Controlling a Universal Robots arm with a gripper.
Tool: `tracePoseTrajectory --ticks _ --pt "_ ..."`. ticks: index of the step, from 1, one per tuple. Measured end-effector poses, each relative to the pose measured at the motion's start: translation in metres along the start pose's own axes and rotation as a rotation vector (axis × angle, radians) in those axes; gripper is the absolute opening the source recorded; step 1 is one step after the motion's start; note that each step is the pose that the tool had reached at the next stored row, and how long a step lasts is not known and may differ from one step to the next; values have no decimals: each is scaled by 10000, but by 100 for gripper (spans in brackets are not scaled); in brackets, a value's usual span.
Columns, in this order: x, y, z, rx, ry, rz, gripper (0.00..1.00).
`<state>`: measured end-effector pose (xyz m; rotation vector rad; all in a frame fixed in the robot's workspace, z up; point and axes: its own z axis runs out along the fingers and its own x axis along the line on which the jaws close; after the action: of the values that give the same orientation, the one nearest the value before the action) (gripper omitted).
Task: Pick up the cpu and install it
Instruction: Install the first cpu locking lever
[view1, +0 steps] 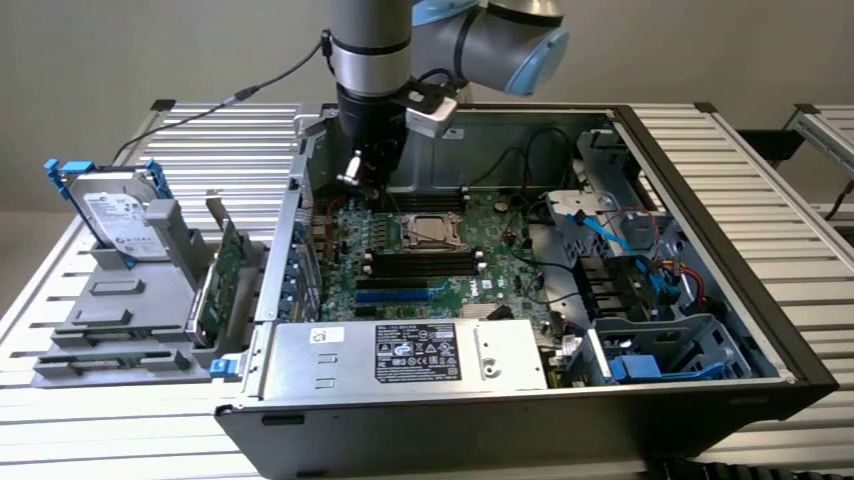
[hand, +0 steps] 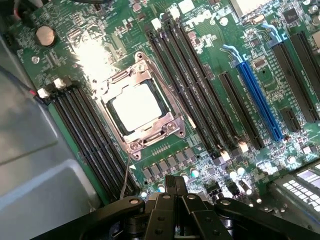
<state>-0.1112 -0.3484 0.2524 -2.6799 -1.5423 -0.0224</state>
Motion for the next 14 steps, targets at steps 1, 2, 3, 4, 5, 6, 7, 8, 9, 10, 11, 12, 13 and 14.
tracePoseTrajectory --ticks 1,2,3,4,5,6,7,8,9,10,11,12,13,14 --pt "0 0 7 -7 7 173 11" --pt "-1 0 14 -13 13 353 11" --pt "-1 1 20 -20 19 532 11" --pt "-1 1 27 -26 25 712 11" --pt "-1 1 35 -34 32 908 11" --pt "-2 1 42 -40 38 1087 11" --pt "-2 2 49 -47 45 1268 11" --pt "-2 2 55 -54 51 1446 11" --pt "-3 2 61 -60 57 1632 11" --pt "-3 2 66 -67 64 1811 11" --pt "-3 2 70 -74 70 1991 11" --pt "-3 2 70 -80 73 2162 11" --pt "-3 1 71 -81 83 2293 11" --pt "-6 -3 72 -69 112 2387 11"
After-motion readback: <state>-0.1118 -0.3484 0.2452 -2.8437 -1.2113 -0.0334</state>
